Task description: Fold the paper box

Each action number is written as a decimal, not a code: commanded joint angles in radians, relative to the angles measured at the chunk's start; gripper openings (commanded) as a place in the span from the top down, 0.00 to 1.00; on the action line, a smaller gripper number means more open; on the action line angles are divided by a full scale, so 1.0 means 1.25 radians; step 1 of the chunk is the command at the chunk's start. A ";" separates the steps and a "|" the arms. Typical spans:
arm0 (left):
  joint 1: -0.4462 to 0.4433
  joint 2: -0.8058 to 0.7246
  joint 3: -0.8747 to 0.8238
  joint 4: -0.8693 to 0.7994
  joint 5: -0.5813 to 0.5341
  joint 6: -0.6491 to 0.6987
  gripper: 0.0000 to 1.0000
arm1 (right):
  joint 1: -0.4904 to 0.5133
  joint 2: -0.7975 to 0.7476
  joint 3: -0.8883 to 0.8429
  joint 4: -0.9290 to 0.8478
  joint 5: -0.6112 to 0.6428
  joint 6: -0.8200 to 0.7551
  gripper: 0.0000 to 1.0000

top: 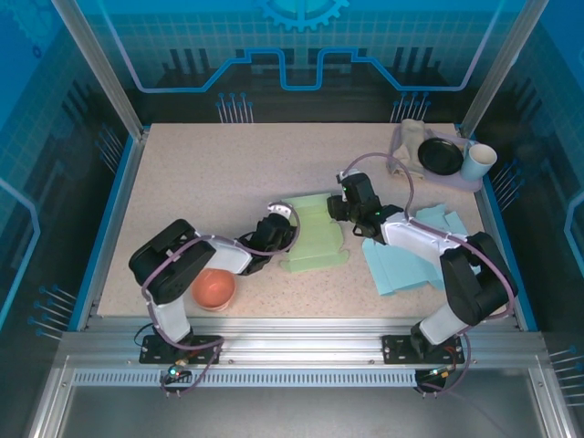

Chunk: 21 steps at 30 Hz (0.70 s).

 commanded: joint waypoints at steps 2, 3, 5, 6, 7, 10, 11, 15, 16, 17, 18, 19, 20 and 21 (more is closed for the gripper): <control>0.001 0.041 0.041 0.062 -0.039 0.036 0.59 | 0.004 0.031 0.013 -0.062 -0.003 -0.024 0.51; 0.003 0.046 0.042 0.069 -0.043 0.035 0.63 | 0.004 0.033 0.014 -0.063 -0.006 -0.026 0.51; 0.003 0.049 0.040 0.084 -0.043 0.030 0.72 | 0.004 0.034 0.017 -0.067 -0.006 -0.029 0.51; 0.002 0.048 0.041 0.087 -0.040 0.026 0.76 | 0.005 0.033 0.017 -0.068 -0.007 -0.030 0.51; 0.002 0.046 0.043 0.084 -0.036 0.020 0.81 | 0.004 0.030 0.018 -0.069 -0.007 -0.029 0.51; 0.003 0.036 0.074 0.015 -0.040 0.001 0.92 | 0.004 0.018 0.014 -0.067 -0.010 -0.023 0.51; 0.003 0.030 0.087 -0.014 -0.039 -0.002 0.95 | 0.004 0.010 0.014 -0.068 -0.010 -0.022 0.51; 0.003 0.000 0.127 -0.119 -0.050 -0.014 1.00 | 0.004 -0.025 0.012 -0.066 -0.009 -0.014 0.50; 0.002 -0.009 0.143 -0.157 -0.054 -0.009 1.00 | 0.004 -0.040 0.011 -0.068 -0.007 -0.013 0.49; 0.002 -0.014 0.166 -0.202 -0.057 0.006 1.00 | 0.003 -0.056 0.011 -0.072 -0.004 -0.013 0.49; 0.003 -0.015 0.189 -0.249 -0.066 0.021 1.00 | 0.002 -0.076 0.012 -0.077 -0.004 -0.014 0.48; 0.002 -0.016 0.225 -0.306 -0.081 0.036 1.00 | 0.001 -0.100 0.011 -0.086 -0.005 -0.016 0.48; 0.002 -0.017 0.254 -0.357 -0.094 0.054 1.00 | -0.001 -0.128 0.011 -0.095 -0.004 -0.017 0.47; 0.002 -0.020 0.281 -0.399 -0.105 0.072 1.00 | -0.003 -0.154 0.008 -0.104 -0.003 -0.018 0.47</control>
